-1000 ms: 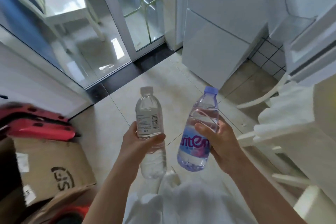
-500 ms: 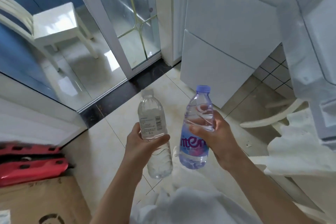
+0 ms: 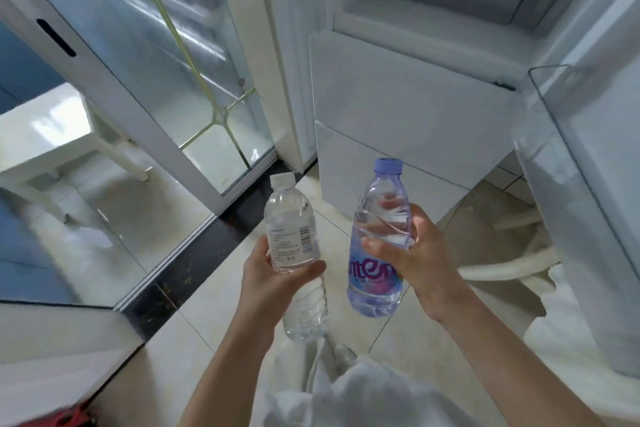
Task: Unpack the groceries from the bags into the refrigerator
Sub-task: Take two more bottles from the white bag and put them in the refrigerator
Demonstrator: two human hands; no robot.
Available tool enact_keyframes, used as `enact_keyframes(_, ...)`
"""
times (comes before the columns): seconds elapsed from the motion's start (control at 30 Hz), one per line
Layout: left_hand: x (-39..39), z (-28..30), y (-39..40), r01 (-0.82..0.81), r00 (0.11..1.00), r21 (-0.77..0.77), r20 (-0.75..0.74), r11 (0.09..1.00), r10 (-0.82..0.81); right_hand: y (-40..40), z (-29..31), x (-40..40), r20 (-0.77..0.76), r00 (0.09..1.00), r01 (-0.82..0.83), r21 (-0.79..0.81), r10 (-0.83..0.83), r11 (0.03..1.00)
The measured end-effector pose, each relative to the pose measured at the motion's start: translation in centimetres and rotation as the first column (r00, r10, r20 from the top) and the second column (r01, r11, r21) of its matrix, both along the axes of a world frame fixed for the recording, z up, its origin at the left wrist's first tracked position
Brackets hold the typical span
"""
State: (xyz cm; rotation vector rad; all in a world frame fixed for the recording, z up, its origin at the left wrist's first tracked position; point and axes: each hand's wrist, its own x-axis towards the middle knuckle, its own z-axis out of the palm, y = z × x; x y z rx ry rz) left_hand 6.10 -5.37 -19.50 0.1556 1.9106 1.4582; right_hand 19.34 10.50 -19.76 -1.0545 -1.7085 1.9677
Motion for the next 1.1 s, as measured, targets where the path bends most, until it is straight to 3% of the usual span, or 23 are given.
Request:
enact_keyframes(0.27,-10.7,0.2,9.9,0.202,0.978,0.001,-0.058,0.979,-0.201,6.6,1.1,-7.8,-0.008,0.977,0.213,0.023,-0.213,0.977)
enact_keyframes(0.57,-21.3,2.0,21.4,0.460,0.879,-0.009,-0.137,0.888,-0.457,13.6,2.4,-15.7,-0.018,0.897,0.442,0.052,-0.442,0.895)
enact_keyframes(0.87,-24.6,4.7,33.2,0.603,0.788,0.069,-0.206,0.794,-0.581,21.7,5.7,-18.5,-0.098,0.824,0.566,0.096,-0.558,0.819)
enact_keyframes(1.1,-24.7,8.4,43.0,0.611,0.786,0.196,-0.268,0.767,-0.557,30.5,9.4,-19.3,-0.206,0.778,0.627,0.185,-0.593,0.757)
